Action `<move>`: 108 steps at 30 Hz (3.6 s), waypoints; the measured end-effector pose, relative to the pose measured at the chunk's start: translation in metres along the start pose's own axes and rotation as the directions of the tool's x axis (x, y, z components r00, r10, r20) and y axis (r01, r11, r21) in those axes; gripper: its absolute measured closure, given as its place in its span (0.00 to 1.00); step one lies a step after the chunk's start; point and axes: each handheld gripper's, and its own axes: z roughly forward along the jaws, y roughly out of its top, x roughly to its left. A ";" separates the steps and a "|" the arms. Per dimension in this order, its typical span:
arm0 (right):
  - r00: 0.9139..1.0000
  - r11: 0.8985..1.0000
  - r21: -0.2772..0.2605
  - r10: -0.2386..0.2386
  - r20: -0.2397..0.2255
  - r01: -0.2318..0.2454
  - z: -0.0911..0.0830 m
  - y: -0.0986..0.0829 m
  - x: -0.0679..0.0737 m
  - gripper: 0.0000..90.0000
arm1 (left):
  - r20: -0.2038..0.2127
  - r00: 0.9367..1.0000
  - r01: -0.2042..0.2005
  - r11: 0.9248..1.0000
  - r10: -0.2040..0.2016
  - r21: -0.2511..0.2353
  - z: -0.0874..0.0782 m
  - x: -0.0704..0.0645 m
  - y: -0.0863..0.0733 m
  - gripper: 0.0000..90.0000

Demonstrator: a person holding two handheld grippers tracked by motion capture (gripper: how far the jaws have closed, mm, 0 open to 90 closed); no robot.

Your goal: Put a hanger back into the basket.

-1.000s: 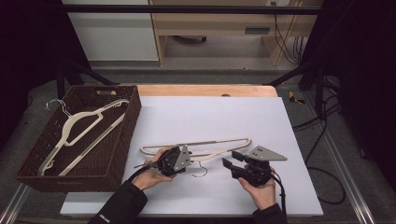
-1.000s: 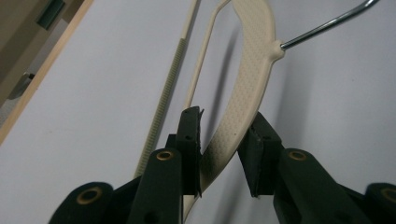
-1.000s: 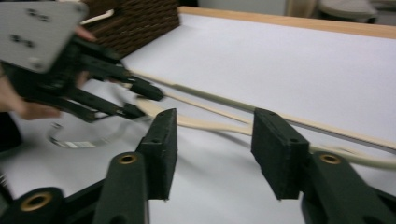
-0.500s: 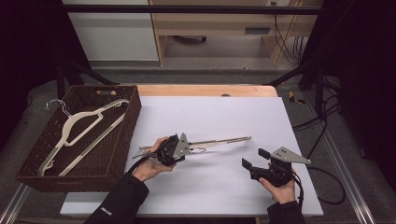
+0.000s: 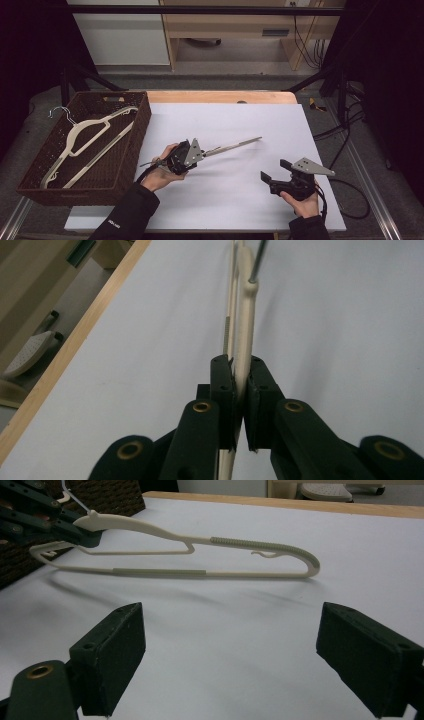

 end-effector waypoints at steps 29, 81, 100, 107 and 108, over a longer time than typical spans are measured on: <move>0.999 0.999 -0.045 0.019 0.035 -0.018 -0.020 0.005 -0.010 0.09 | 0.027 0.953 0.303 0.939 -0.303 -0.163 -0.110 0.020 0.027 0.96; 0.999 0.998 -0.055 0.000 0.046 0.003 -0.023 0.007 -0.010 0.07 | -0.172 0.882 0.432 0.899 -0.438 -0.072 -0.235 0.165 -0.101 0.95; 0.999 0.999 -0.049 -0.002 0.046 0.004 -0.022 0.007 -0.010 0.07 | -0.210 0.815 0.538 0.840 -0.540 -0.074 -0.241 0.175 -0.167 0.95; 0.999 0.999 -0.047 0.002 0.042 0.000 -0.022 0.007 -0.009 0.07 | -0.211 0.800 0.566 0.823 -0.562 -0.046 -0.228 0.168 -0.181 0.95; 0.999 0.999 -0.047 0.001 0.042 0.001 -0.022 0.007 -0.009 0.07 | -0.214 0.800 0.567 0.823 -0.561 -0.040 -0.226 0.167 -0.182 0.95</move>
